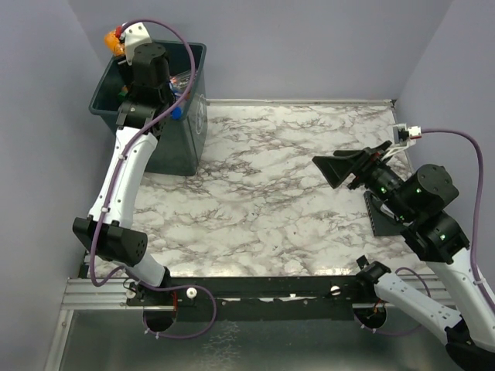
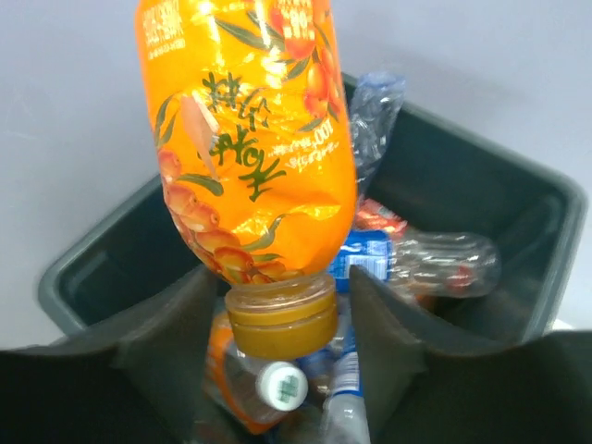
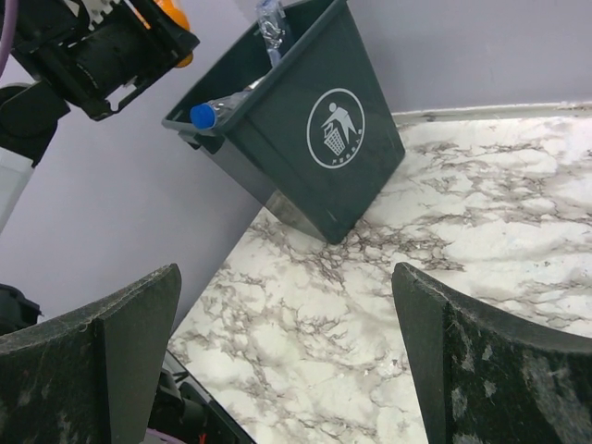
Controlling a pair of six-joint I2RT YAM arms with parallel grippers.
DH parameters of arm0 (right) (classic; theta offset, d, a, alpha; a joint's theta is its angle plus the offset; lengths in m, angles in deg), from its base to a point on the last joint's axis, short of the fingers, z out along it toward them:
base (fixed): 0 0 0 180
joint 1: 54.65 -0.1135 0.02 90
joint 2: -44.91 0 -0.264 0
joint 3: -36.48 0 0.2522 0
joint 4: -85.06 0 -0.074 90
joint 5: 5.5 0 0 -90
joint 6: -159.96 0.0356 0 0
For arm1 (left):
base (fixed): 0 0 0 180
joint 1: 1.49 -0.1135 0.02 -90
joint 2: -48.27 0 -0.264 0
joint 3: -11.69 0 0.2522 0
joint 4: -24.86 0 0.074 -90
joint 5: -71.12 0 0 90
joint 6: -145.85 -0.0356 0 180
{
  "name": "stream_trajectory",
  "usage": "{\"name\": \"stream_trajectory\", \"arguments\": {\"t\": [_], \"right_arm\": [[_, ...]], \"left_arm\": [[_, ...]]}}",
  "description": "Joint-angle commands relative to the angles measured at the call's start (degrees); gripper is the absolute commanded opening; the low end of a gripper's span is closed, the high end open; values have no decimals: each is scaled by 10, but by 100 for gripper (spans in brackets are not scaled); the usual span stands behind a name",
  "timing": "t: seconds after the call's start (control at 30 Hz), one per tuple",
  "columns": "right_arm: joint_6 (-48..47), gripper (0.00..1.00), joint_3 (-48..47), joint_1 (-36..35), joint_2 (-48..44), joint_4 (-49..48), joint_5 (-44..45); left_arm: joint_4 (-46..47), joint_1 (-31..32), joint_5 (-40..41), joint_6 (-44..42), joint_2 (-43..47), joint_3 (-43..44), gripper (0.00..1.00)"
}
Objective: Put the plastic bottles in the bin
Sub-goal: Place the plastic bottle in the trash bin, then reset both arms
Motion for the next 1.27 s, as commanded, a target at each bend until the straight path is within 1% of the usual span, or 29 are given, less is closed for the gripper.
{"name": "stream_trajectory", "arguments": {"t": [0.0, 0.03, 0.13, 0.27, 0.4, 0.53, 0.57, 0.63, 0.7, 0.77, 0.87, 0.93, 1.0, 1.07, 1.13, 1.23], "right_arm": [[-15, 100, -6, -2, -2, 17, 12], [-16, 100, -6, -2, 0, 17, 14], [-18, 100, -9, -1, 7, 16, 16], [-19, 100, -17, -1, 23, 16, 22], [-23, 100, -31, -2, 39, 26, 45], [-32, 100, -46, -1, 53, 42, 107], [-31, 100, -44, -1, 55, 43, 125], [-29, 100, -36, -2, 59, 52, 154], [-24, 100, -29, -2, 68, 72, 182], [-20, 100, -22, -2, 81, 90, 198], [16, 100, -39, -1, 117, 139, 236], [54, 100, -47, -1, 139, 170, 291], [74, 100, -60, -2, 159, 199, 326], [82, 100, -65, -2, 170, 211, 332], [78, 100, -58, -1, 171, 202, 326], [71, 100, -47, -1, 166, 182, 316]], "left_arm": [[12, 1, 10, 14, 12, 22, 88], [12, 1, 8, 20, 14, 26, 98], [8, 11, 17, 44, 19, 48, 99], [-3, 60, 29, 42, 18, 78, 99], [-29, 150, 27, 8, -8, 126, 99], [-69, 288, 48, -38, -81, 226, 99], [-72, 318, 59, -42, -98, 244, 99], [-80, 362, 57, -37, -122, 257, 99], [-97, 379, 24, -2, -133, 245, 99], [-108, 381, -32, 46, -134, 211, 99], [-120, 381, -93, 120, -133, 151, 99], [-128, 385, -121, 163, -134, 117, 99], [-135, 393, -128, 192, -136, 85, 99], [-137, 399, -132, 217, -136, 57, 99], [-142, 404, -128, 231, -139, 41, 99], [-162, 413, -116, 238, -153, 46, 99]]}}
